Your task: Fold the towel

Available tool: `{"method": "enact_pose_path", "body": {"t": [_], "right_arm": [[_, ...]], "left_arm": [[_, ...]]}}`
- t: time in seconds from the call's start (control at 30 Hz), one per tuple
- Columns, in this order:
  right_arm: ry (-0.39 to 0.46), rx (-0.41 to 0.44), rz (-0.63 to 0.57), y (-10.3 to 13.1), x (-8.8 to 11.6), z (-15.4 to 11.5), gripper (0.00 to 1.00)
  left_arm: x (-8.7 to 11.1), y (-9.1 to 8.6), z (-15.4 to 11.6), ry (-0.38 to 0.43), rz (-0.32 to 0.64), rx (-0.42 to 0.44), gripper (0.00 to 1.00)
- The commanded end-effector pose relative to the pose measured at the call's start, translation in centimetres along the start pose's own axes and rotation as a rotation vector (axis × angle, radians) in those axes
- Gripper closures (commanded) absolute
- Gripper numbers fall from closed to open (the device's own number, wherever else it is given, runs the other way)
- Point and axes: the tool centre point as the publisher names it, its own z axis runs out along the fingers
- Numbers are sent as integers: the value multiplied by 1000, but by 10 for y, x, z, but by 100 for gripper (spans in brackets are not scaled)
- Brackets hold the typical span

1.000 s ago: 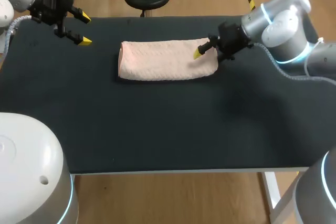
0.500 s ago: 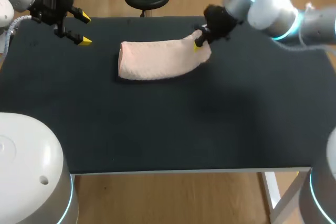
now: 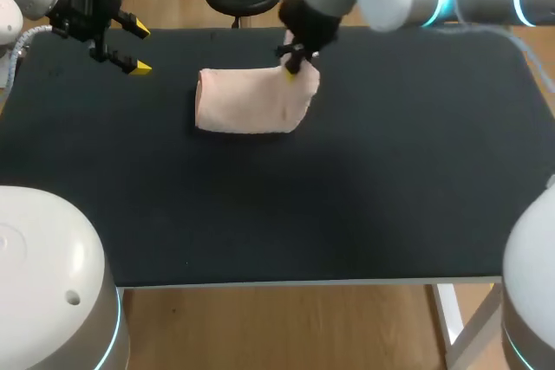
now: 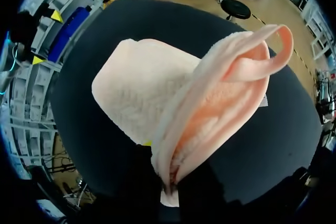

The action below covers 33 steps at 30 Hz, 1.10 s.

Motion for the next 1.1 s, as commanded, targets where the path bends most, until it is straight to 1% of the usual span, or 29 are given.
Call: {"method": "enact_pose_path", "body": {"t": [0.03, 0.2, 0.37, 0.43, 0.6, 0.77, 0.83, 0.87, 0.9, 0.93, 0.97, 1.03, 1.07, 1.1], "right_arm": [[-110, 39, -49, 16, 18, 9, 100], [-100, 30, -136, 32, 42, 17, 100], [-87, 28, -189, 45, 61, 25, 100], [-88, 30, -201, 48, 66, 29, 100], [-55, 63, -205, 55, 76, 45, 100], [-35, 69, -207, 57, 85, 50, 100], [-16, 77, -204, 57, 86, 54, 100], [-24, 82, -205, 57, 85, 57, 100], [-21, 88, -199, 56, 85, 59, 86], [2, 75, -189, 56, 84, 59, 29], [-1, 63, -185, 57, 83, 58, 0], [40, 13, -202, 58, 85, 52, 0], [40, -13, -208, 59, 87, 49, 0], [60, -37, -218, 59, 89, 46, 0]], "left_arm": [[1, 1, 1, -3, 3, 3, 0], [1, 1, 1, -3, 3, 3, 0], [1, 1, 1, -3, 3, 3, 0], [1, 1, 1, -3, 3, 3, 0], [1, 1, 1, -3, 3, 3, 0], [1, 1, 1, -3, 3, 3, 0], [1, 1, 1, -3, 3, 3, 0], [1, 1, 1, -3, 3, 3, 0], [1, 1, 1, -3, 3, 3, 0], [1, 1, 1, -3, 3, 3, 0], [1, 1, 1, -3, 3, 3, 0], [1, 1, 1, -3, 3, 3, 0], [1, 1, 1, -3, 3, 3, 0], [1, 1, 1, -3, 3, 3, 0]]}}
